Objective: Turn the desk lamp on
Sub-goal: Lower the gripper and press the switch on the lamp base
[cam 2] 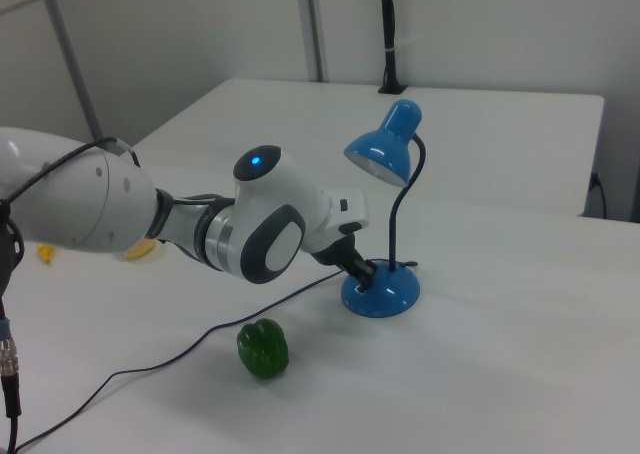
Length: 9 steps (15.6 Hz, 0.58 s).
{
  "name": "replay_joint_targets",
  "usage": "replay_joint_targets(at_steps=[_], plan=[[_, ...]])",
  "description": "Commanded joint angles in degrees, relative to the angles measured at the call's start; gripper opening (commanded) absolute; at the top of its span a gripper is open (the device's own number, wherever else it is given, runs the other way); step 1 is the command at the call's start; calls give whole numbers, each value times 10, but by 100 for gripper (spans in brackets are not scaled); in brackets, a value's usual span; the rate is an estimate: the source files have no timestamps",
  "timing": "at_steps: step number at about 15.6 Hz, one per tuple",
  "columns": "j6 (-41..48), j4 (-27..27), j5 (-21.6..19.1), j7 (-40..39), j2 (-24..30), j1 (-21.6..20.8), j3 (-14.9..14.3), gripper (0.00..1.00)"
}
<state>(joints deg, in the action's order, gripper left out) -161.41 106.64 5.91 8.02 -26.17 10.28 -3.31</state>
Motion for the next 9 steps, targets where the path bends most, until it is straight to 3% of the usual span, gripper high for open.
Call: replay_joint_targets(at_steps=[1,9], plan=[[-23,-5,11,9,-13,1,-1,0],[-47,-4,18,8,-19,2,-1,0]])
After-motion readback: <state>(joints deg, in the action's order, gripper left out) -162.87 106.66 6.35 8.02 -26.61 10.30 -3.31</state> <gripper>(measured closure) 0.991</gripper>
